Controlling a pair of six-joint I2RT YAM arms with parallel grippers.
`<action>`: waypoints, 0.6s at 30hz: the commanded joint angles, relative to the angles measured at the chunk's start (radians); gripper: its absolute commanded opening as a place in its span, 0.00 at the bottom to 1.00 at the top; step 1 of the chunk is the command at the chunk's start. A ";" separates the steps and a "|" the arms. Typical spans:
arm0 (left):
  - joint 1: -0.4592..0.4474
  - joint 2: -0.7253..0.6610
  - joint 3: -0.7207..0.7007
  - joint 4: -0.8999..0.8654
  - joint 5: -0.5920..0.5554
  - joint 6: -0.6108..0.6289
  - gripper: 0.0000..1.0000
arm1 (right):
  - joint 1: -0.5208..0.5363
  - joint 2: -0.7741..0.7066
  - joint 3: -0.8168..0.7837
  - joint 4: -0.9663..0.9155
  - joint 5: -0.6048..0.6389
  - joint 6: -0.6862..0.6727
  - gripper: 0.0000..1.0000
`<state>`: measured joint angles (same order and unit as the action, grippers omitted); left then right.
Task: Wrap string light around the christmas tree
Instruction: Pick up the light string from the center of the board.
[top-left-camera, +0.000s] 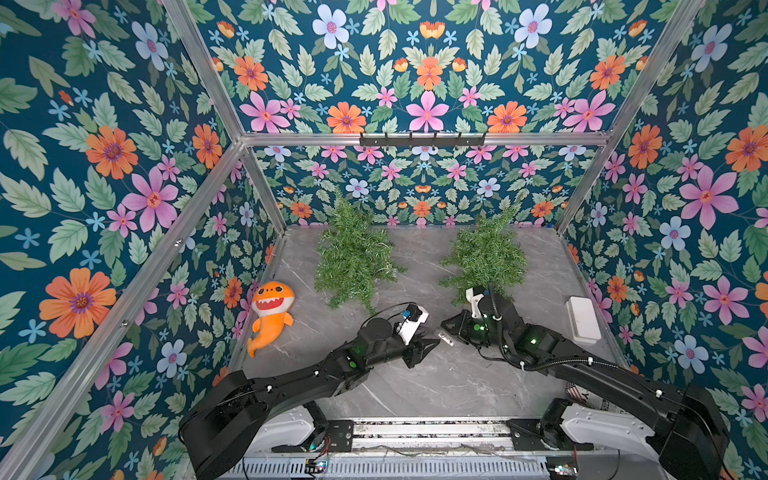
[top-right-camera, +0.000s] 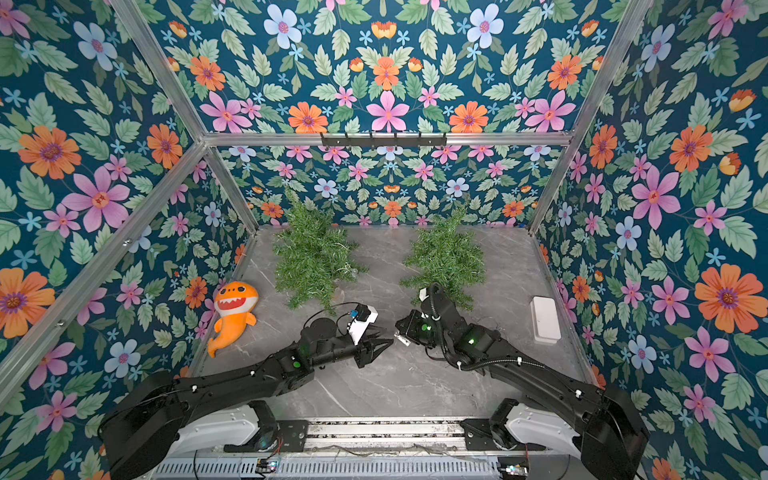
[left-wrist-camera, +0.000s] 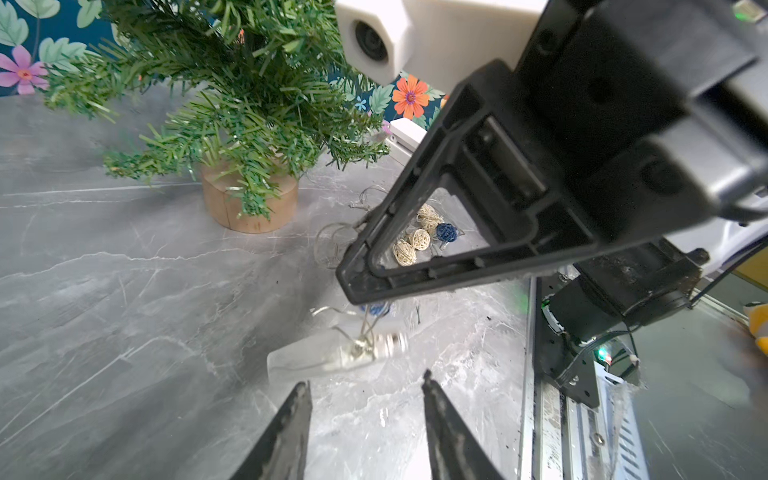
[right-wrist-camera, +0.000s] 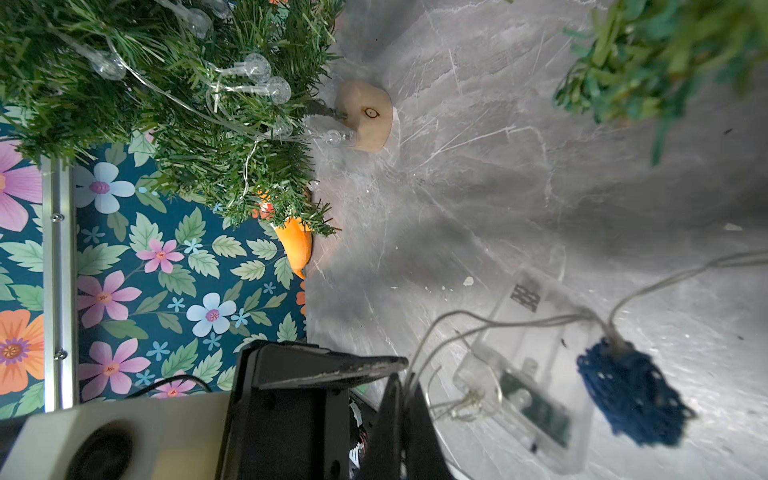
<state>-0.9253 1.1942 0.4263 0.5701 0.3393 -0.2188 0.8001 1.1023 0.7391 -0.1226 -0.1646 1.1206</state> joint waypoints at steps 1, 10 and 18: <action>-0.001 0.022 0.012 0.069 0.023 -0.006 0.45 | 0.015 0.005 0.012 0.036 -0.001 -0.010 0.00; -0.001 0.036 0.025 0.083 -0.002 -0.021 0.26 | 0.065 0.059 0.015 0.107 -0.014 -0.001 0.00; 0.001 -0.022 0.028 -0.018 -0.044 -0.010 0.00 | 0.067 0.054 0.009 0.163 -0.035 -0.044 0.06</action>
<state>-0.9245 1.1889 0.4446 0.5587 0.3107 -0.2379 0.8631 1.1614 0.7490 -0.0154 -0.1719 1.0950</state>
